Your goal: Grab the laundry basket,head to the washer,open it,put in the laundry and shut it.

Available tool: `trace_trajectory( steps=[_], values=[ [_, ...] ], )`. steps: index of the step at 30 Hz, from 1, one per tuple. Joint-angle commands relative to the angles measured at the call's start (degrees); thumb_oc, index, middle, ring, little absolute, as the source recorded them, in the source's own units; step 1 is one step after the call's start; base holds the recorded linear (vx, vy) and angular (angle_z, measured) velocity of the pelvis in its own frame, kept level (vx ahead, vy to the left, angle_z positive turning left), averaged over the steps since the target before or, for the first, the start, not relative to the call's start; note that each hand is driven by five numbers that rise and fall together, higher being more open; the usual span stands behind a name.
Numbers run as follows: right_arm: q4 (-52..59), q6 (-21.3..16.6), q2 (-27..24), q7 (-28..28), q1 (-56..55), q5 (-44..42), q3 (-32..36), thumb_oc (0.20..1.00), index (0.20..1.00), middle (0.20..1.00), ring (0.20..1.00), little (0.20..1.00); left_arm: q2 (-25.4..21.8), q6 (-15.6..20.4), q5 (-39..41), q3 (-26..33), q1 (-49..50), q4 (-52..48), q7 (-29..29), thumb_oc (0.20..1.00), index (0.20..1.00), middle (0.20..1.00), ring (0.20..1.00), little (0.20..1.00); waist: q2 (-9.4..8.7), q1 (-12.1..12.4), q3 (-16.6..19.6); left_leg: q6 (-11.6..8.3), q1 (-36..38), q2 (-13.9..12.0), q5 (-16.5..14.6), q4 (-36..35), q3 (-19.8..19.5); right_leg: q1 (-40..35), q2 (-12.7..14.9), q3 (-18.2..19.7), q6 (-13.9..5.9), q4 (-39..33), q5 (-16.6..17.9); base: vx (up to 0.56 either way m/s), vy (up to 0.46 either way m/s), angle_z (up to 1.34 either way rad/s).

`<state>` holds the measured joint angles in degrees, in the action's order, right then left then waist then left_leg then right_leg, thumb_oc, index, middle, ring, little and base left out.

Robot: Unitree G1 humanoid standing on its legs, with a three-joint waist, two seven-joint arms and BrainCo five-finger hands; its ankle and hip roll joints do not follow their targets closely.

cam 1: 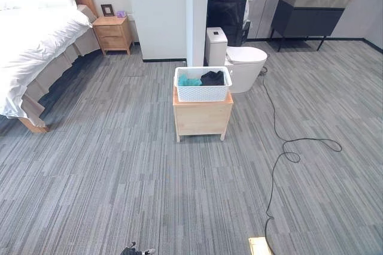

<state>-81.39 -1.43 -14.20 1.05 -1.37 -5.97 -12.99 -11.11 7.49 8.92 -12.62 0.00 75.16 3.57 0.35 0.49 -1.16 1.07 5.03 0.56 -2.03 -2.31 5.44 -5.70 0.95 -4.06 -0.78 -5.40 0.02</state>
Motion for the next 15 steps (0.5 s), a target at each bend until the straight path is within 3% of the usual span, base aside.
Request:
trace_trajectory(
  steps=[1, 15],
  values=[
    [-3.22, -0.19, 0.31, -0.06, 0.93, -0.05, -2.29, 1.000, 1.000, 1.000, 1.000, 1.000, -2.35, 1.52, -1.23, -1.03, -2.30, 2.23, 0.14, 1.000, 1.000, 1.000, 1.000, 1.000, -1.11, -0.16, 1.54, -6.92, -2.28, -6.93, 2.27, -2.69, -4.02, 1.02, 6.95, 0.43, -7.55, 0.40, 0.43, 0.00, 0.000, 0.00],
    [-2.14, -0.36, 0.66, -0.27, 0.83, -0.34, -2.99, 1.000, 1.000, 1.000, 1.000, 1.000, -2.56, 1.45, -0.08, -0.30, -2.35, 2.91, 0.19, 1.000, 1.000, 1.000, 1.000, 1.000, -1.35, 0.03, 1.65, -7.30, -2.72, -7.41, 2.81, -2.69, -3.90, 1.13, 6.71, 0.18, -7.47, 0.40, 0.38, 0.00, 0.000, 0.00]
  ],
)
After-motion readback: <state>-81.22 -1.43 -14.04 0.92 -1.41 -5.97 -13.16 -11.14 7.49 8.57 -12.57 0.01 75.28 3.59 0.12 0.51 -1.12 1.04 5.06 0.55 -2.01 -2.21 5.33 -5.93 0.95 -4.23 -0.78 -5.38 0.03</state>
